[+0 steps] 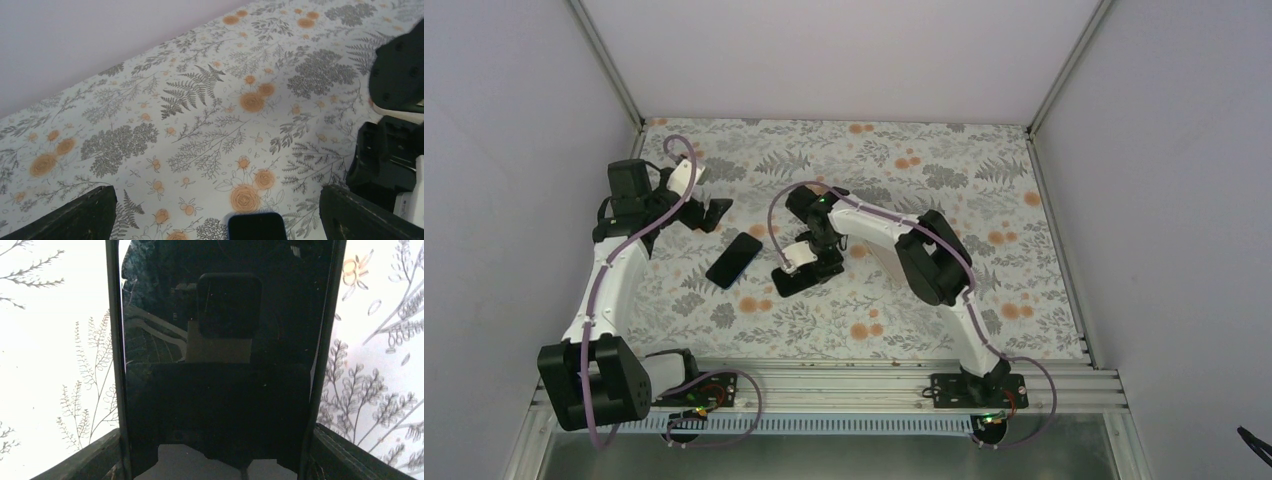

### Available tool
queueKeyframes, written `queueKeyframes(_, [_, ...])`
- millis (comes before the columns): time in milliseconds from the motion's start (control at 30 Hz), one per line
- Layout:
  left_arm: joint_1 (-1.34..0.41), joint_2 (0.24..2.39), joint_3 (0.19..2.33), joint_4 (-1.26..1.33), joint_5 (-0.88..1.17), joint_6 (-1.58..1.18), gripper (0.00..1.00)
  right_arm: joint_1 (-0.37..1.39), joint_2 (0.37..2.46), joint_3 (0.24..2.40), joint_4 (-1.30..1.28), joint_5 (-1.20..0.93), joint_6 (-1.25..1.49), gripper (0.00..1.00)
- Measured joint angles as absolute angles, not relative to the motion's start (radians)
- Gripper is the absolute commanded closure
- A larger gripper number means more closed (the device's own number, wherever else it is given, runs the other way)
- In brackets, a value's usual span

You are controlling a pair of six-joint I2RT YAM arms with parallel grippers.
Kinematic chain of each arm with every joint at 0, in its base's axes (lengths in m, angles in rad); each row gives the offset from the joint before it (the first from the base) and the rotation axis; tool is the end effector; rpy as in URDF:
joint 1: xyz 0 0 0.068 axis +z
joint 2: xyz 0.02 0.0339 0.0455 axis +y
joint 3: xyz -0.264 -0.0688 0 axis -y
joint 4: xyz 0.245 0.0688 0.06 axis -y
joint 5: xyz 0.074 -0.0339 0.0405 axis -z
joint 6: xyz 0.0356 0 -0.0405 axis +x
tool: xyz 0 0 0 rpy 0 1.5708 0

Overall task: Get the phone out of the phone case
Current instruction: Pick up the phone at the center of the board, then remove the phone case from the phone.

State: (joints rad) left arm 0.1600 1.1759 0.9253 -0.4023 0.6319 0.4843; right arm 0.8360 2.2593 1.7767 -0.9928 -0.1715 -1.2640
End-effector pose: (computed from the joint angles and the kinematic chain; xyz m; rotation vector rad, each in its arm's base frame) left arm 0.2524 0.0194 0.2921 0.6648 1.9908 -0.3183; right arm 0.2925 0.3328 0.1482 -2.6120 1.4841 0.2219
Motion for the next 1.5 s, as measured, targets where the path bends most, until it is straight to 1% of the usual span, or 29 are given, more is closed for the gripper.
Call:
queueKeyframes(33, [0.160,1.176,0.924,-0.395,0.630,0.476,0.00,0.836,2.248,1.758,-0.971,-0.170,-1.242,0.43])
queueKeyframes(267, [0.160,1.195,0.924,-0.360,0.629,0.407,0.00,0.823,2.141,1.585,-0.825,-0.180,-1.076,0.42])
queueKeyframes(333, [0.160,1.227,0.930,-0.365,0.649,0.400,0.00,0.818,2.115,1.546,-0.792,-0.181,-1.039,0.41])
queueKeyframes(433, [0.157,1.326,0.985,-0.426,0.702,0.405,0.00,0.807,2.073,1.510,-0.764,-0.177,-0.991,0.41])
queueKeyframes(533, [0.140,1.455,1.089,-0.534,0.751,0.435,0.00,0.795,2.008,1.506,-0.736,-0.170,-0.939,0.42])
queueKeyframes(633, [0.104,1.549,1.186,-0.649,0.788,0.471,0.00,0.789,1.948,1.513,-0.704,-0.163,-0.899,0.40])
queueKeyframes(700, [0.076,1.573,1.221,-0.702,0.805,0.485,0.00,0.789,1.924,1.519,-0.684,-0.159,-0.879,0.39])
queueKeyframes(867, [0.012,1.626,1.320,-0.811,0.865,0.490,0.00,0.789,1.917,1.549,-0.660,-0.139,-0.840,0.39])
queueKeyframes(1200, [-0.036,1.731,1.356,-0.872,0.888,0.463,0.02,0.789,1.917,1.588,-0.608,-0.081,-0.794,0.39])
queueKeyframes(1367, [-0.038,1.769,1.388,-0.893,0.898,0.456,0.07,0.789,1.920,1.624,-0.597,-0.073,-0.782,0.39])
queueKeyframes(1500, [-0.047,1.801,1.442,-0.915,0.913,0.458,0.16,0.791,1.935,1.663,-0.582,-0.069,-0.777,0.39])
